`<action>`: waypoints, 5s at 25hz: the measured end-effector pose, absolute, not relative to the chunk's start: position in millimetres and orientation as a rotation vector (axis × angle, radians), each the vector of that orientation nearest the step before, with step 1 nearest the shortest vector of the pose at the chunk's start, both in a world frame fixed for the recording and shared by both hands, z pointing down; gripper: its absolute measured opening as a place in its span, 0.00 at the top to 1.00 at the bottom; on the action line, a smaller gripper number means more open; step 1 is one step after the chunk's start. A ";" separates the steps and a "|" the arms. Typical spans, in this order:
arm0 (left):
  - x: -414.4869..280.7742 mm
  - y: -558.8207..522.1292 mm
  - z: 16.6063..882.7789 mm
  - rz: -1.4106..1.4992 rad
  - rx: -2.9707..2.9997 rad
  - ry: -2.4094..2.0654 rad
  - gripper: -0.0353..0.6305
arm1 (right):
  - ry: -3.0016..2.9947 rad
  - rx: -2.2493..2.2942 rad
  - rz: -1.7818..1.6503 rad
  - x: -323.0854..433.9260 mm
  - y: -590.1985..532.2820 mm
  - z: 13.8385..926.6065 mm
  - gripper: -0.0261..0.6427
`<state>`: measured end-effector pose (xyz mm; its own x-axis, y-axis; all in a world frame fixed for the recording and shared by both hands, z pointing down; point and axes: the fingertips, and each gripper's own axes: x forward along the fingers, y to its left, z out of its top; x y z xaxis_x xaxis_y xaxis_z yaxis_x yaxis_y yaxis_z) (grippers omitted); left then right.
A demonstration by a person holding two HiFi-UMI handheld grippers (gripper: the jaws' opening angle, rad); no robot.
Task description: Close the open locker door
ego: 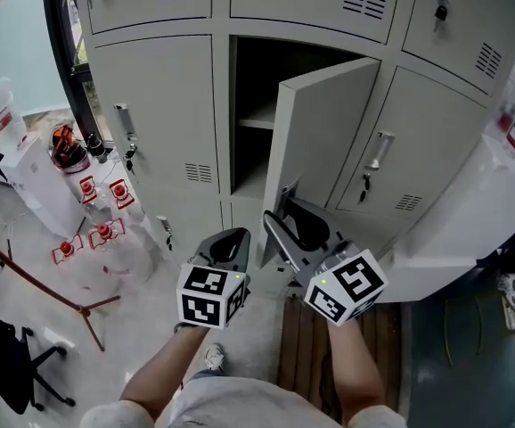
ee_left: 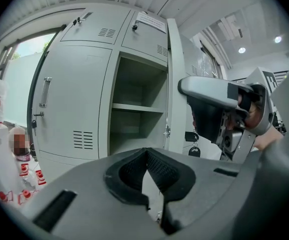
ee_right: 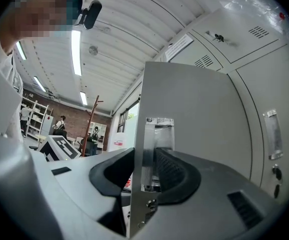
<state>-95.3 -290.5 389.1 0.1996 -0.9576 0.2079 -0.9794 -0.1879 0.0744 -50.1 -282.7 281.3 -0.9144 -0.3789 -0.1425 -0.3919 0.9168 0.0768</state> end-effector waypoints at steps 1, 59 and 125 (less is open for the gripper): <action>-99.5 -293.5 388.3 0.166 2.278 -1.869 0.94 | 2.952 -0.605 0.160 -54.6 -285.1 281.3 0.76; -212.2 -405.8 380.4 0.146 2.488 -1.663 0.94 | 2.813 -1.038 0.112 -173.3 -418.4 282.7 0.84; -163.9 -382.1 383.1 0.116 2.471 -1.625 0.94 | 2.805 -1.228 0.068 -114.0 -394.8 312.8 0.88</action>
